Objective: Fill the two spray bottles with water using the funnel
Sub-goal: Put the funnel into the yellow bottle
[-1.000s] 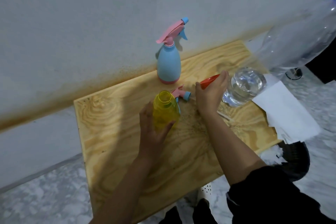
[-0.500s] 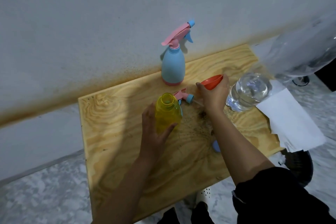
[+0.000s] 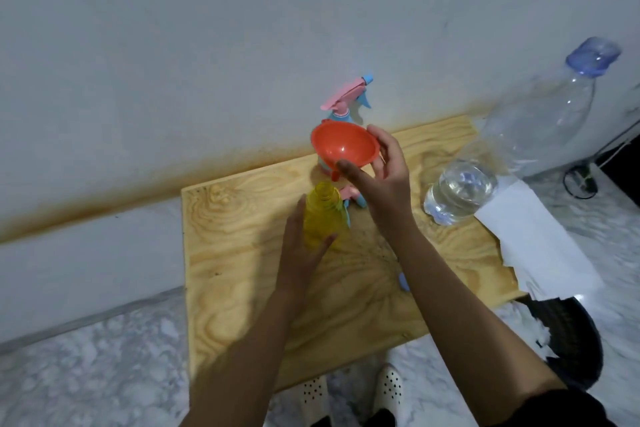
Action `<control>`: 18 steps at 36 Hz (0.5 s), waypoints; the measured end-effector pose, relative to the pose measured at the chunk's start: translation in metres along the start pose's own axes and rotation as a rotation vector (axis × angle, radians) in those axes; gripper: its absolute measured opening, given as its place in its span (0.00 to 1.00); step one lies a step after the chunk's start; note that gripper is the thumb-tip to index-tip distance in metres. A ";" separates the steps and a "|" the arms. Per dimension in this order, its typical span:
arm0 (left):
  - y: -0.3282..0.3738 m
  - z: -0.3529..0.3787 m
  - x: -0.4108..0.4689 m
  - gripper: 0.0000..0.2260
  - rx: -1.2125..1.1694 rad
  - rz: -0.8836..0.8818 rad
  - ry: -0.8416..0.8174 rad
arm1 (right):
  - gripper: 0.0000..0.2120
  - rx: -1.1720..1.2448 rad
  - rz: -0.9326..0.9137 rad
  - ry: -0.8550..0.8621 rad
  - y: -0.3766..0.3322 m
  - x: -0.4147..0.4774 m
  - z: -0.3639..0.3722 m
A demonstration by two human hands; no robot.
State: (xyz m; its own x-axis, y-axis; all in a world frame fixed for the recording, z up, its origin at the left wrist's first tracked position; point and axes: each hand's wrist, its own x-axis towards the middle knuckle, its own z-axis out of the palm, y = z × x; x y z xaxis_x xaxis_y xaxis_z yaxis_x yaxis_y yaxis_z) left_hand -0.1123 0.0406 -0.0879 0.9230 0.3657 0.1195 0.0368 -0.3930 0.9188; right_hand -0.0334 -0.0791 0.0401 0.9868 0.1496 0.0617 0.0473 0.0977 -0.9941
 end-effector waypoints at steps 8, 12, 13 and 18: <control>0.003 0.000 0.000 0.36 0.043 -0.011 0.004 | 0.41 0.101 -0.035 -0.087 -0.020 -0.014 0.002; 0.004 0.001 -0.001 0.35 0.047 -0.019 0.008 | 0.41 0.057 -0.005 -0.160 -0.024 -0.015 0.001; 0.004 0.001 -0.001 0.35 0.048 -0.024 0.006 | 0.40 0.039 0.012 -0.175 -0.023 -0.015 0.001; 0.005 -0.001 0.000 0.35 0.047 -0.049 0.004 | 0.37 -0.082 0.053 -0.237 -0.005 -0.021 -0.002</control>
State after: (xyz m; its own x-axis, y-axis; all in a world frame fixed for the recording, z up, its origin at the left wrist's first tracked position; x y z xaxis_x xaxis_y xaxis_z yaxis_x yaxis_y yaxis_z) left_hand -0.1126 0.0397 -0.0824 0.9180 0.3891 0.0766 0.0998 -0.4136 0.9050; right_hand -0.0543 -0.0850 0.0431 0.9248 0.3800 0.0191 0.0187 0.0047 -0.9998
